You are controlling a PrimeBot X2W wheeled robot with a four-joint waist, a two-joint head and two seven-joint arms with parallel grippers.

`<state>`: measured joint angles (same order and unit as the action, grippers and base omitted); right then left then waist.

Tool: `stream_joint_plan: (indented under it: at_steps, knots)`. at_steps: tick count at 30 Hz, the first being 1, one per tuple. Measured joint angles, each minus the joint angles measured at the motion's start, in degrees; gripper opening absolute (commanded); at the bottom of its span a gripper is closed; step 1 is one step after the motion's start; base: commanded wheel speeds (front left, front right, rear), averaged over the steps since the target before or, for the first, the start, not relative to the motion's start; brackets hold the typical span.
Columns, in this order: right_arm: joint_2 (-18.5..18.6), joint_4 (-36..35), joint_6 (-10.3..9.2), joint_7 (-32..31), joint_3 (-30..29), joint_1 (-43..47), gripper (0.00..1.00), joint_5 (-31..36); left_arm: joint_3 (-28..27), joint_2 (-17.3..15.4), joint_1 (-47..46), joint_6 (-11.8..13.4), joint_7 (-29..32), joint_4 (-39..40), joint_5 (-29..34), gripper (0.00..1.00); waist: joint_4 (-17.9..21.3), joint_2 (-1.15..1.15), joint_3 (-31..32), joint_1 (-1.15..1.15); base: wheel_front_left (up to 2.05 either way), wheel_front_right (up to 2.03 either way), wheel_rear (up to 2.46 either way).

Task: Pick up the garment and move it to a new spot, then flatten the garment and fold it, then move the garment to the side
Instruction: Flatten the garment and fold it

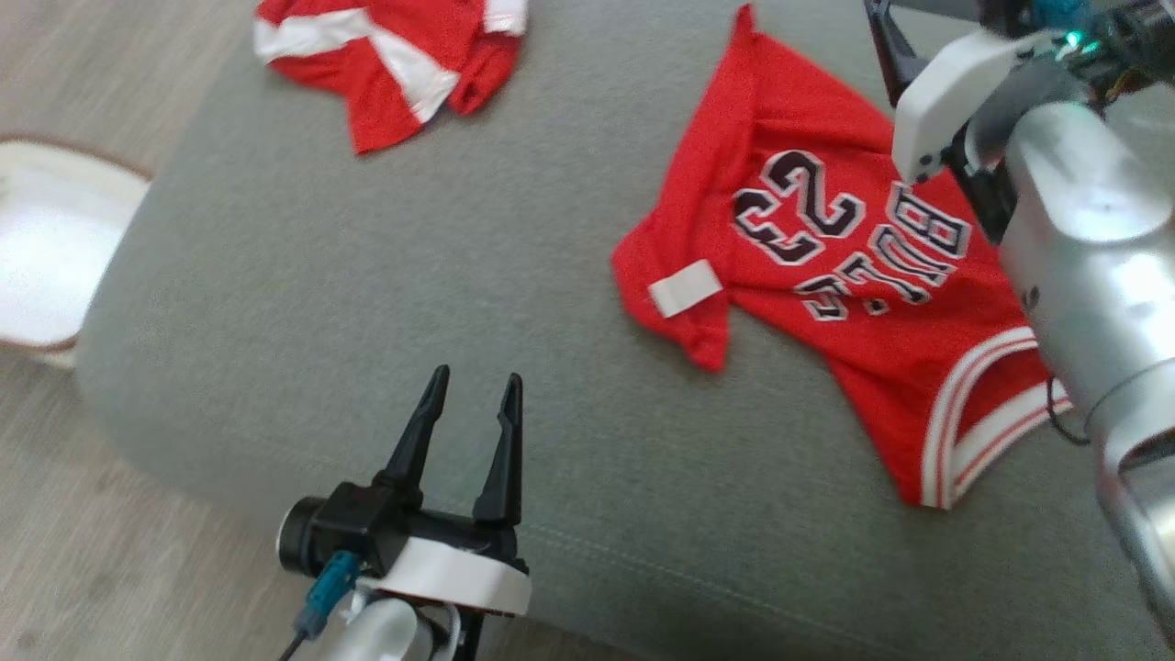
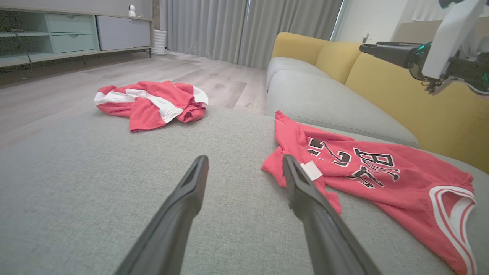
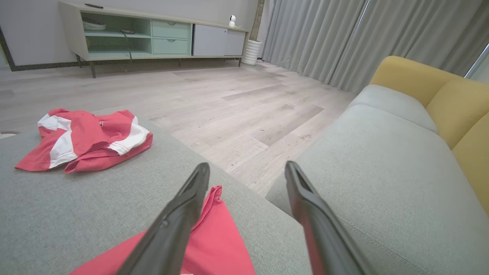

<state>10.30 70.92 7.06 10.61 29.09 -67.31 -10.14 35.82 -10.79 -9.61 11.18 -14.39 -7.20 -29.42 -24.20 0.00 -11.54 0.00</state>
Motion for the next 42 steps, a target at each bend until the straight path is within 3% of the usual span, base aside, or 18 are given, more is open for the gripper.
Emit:
stream_joint_plan:
  at_steps: [4,11,16,26,33,34,35,36,37,42]
  knots:
    - [0.01,-2.29,0.00,2.04,1.40,5.44,1.00,-3.76,-0.44,-1.10,0.13,0.52,0.04,0.18,-0.01,1.00,3.60,0.00,1.93,-0.01,0.00,0.00,0.00]
    - [-0.43,-9.33,0.00,3.02,7.76,23.10,1.00,-8.10,-1.33,-2.90,2.53,2.02,0.77,1.52,-0.34,1.00,10.08,0.00,5.16,-0.01,0.00,0.00,0.00]
    - [2.34,-17.81,0.00,3.16,9.02,35.09,1.00,-9.45,-2.02,-4.00,4.04,2.99,1.26,2.98,-0.34,1.00,14.08,0.00,7.20,-0.01,0.00,0.00,0.00]
    - [3.47,-29.47,0.00,-3.65,8.37,47.92,1.00,-6.12,-1.91,-4.60,4.46,3.47,1.82,4.05,-0.34,1.00,15.17,0.00,7.20,-0.01,0.00,0.00,0.00]
    - [4.60,-31.48,0.00,-7.38,5.05,49.70,0.98,-0.73,-1.72,-4.88,4.46,3.47,2.22,4.11,-0.34,1.00,13.63,0.00,6.93,0.00,0.00,0.00,0.00]
    - [4.67,-31.40,0.00,-7.64,4.75,49.70,0.76,0.36,-1.69,-4.91,4.46,3.47,2.22,4.11,-0.34,1.00,13.44,0.00,6.91,0.00,0.00,0.00,0.00]
    - [4.67,-31.18,0.00,-7.68,4.27,49.70,0.45,1.30,-1.66,-4.94,4.46,3.47,2.22,4.12,-0.34,1.00,13.27,0.00,6.88,0.00,0.00,0.00,0.00]
    - [4.67,-30.80,0.00,-7.82,3.90,49.68,0.20,1.94,-1.59,-4.97,4.46,3.48,2.22,4.14,-0.34,1.00,13.11,0.00,6.87,0.00,0.00,0.00,0.00]
    - [4.67,-30.30,0.01,-8.15,3.63,49.65,0.00,2.76,-1.53,-4.99,4.46,3.52,2.23,4.14,-0.34,1.00,12.97,0.00,6.89,0.00,0.00,0.00,0.00]
    - [4.39,-29.64,0.05,-8.01,1.63,49.33,0.00,4.23,-1.25,-5.14,4.53,3.54,2.29,4.22,-0.34,1.00,12.84,0.00,7.28,0.00,0.00,0.00,0.00]
